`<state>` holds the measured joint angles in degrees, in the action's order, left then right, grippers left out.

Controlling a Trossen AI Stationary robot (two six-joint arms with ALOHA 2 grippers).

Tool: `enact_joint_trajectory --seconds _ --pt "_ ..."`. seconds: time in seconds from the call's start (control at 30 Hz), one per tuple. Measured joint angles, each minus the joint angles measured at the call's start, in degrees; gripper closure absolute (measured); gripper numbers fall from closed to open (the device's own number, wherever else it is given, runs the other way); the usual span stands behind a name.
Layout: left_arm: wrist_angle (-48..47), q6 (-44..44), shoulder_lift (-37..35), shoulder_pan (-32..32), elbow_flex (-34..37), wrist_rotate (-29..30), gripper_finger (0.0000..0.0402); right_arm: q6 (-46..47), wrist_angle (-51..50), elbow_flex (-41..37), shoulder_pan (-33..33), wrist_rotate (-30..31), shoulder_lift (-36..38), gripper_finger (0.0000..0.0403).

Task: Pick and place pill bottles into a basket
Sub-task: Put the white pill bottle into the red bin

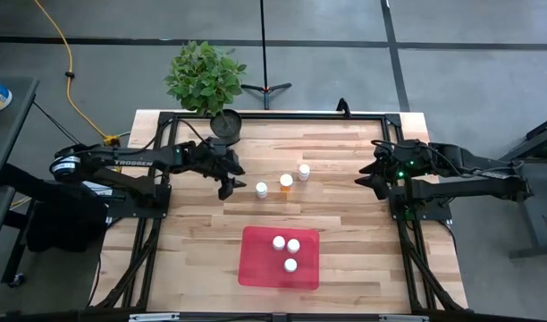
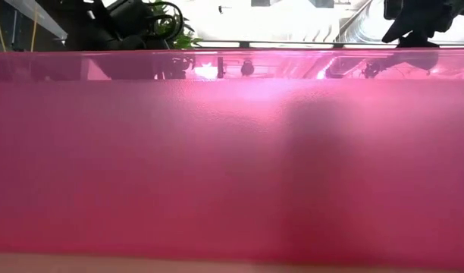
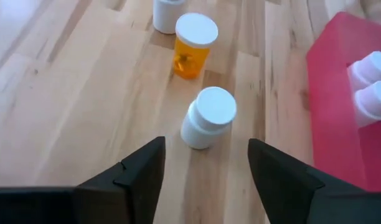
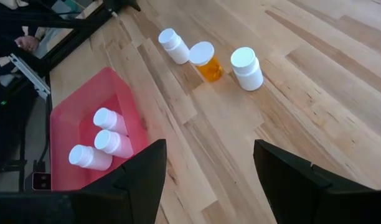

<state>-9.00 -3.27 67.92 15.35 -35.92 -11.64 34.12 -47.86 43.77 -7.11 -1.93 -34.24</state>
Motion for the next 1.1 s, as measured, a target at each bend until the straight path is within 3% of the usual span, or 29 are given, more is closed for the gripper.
enact_joint_trajectory --seconds 0.33,1.1 --pt "0.4 6.2 0.6 0.0 0.0 1.0 0.0113 0.2 0.0 0.0 0.0 0.0 -1.0 0.0171" --pt "6.4 9.5 7.6 -4.0 0.0 1.5 0.0112 -1.3 -0.2 0.0 0.0 -0.2 -1.8 0.0171"
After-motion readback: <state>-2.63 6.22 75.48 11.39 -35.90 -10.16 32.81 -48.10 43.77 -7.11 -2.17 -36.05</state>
